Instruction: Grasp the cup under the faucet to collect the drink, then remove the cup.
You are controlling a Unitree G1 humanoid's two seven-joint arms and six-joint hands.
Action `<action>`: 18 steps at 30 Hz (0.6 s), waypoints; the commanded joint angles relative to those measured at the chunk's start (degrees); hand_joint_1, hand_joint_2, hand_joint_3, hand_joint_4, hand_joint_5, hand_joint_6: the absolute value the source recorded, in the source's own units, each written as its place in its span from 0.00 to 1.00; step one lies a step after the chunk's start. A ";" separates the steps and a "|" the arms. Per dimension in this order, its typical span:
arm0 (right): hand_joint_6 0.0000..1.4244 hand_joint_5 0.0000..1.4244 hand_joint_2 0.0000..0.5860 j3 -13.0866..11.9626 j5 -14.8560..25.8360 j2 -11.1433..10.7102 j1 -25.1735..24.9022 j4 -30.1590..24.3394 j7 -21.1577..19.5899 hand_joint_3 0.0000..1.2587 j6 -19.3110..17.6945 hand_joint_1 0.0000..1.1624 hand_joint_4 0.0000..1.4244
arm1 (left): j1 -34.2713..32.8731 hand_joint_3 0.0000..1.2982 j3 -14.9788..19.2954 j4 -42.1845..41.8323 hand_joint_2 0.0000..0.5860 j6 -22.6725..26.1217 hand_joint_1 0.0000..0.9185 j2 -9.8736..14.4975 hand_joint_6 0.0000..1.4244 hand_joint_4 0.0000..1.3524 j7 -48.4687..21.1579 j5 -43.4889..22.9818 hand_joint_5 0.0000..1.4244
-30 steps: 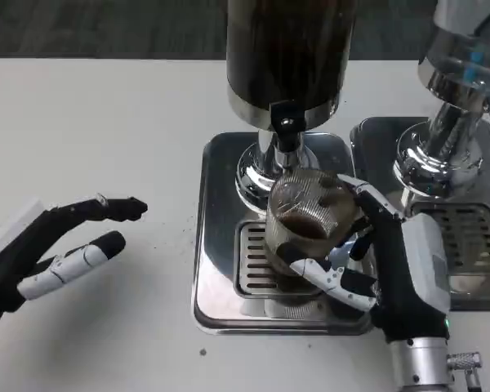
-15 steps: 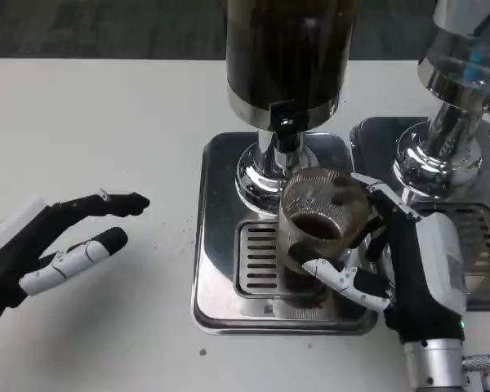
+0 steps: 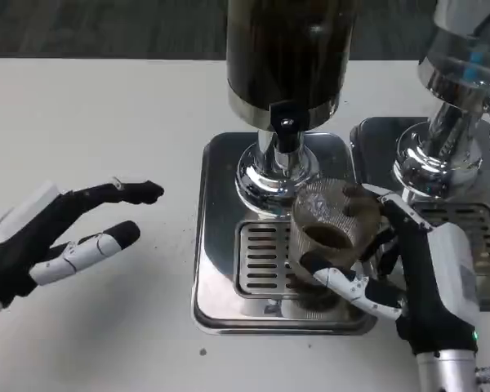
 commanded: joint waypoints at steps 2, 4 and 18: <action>0.77 0.61 0.42 -1.08 0.72 -0.10 2.12 -4.65 0.23 0.51 -0.17 0.54 0.54 | -1.08 0.25 -0.71 -0.95 0.25 -1.38 0.00 -0.11 0.15 0.21 -0.36 0.91 0.17; 0.78 0.61 0.42 -1.31 0.76 -0.15 2.67 -5.52 0.53 0.51 -0.06 0.54 0.54 | -1.06 0.24 -0.91 -1.30 0.25 -1.71 0.00 -0.10 0.15 0.21 -0.30 1.04 0.17; 0.78 0.62 0.42 -3.51 0.91 -1.08 10.09 -15.83 4.43 0.52 0.19 0.54 0.55 | 2.88 0.22 -1.95 -10.01 0.20 -6.28 0.00 2.44 0.13 0.15 -1.48 1.46 0.13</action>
